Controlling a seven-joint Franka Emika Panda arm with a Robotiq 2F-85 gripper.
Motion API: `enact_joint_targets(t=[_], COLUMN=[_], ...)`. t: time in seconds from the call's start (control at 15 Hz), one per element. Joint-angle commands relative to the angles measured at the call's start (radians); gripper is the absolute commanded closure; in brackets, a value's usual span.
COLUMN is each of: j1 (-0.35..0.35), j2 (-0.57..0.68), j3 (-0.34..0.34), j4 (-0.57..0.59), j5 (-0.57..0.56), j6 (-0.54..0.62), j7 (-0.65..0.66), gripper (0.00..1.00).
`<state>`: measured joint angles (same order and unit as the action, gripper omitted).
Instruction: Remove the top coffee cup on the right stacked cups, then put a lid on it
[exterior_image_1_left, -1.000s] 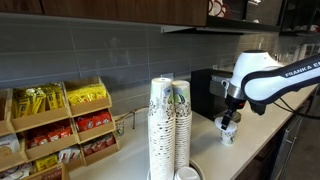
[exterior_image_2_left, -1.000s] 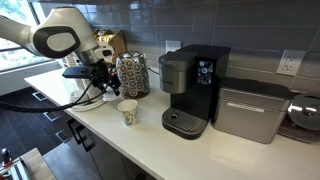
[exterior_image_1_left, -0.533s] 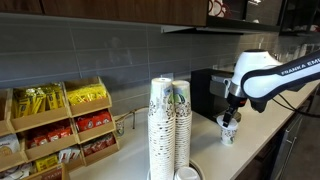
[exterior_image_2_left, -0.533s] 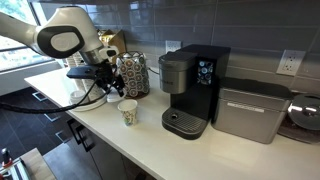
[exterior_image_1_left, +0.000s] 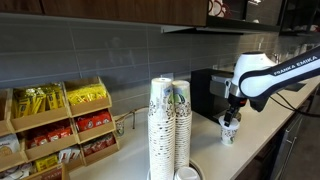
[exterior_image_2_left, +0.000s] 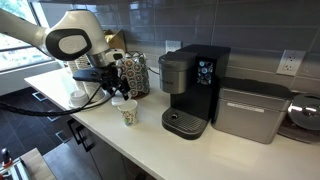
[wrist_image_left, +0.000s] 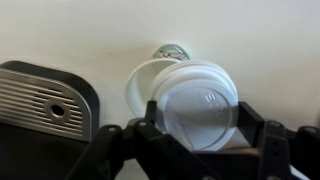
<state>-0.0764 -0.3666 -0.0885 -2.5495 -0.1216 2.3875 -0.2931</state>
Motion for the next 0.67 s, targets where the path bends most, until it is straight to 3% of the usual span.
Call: enact_joint_targets(t=[0.0, 0.6], j1=[-0.008, -0.024], j2=[0.037, 0.081], j3=[-0.012, -0.024], j4=[0.025, 0.051], j5=[-0.024, -0.024], j6=[-0.002, -0.002], j7=[0.013, 0.014], gripper=[0.20, 0.22])
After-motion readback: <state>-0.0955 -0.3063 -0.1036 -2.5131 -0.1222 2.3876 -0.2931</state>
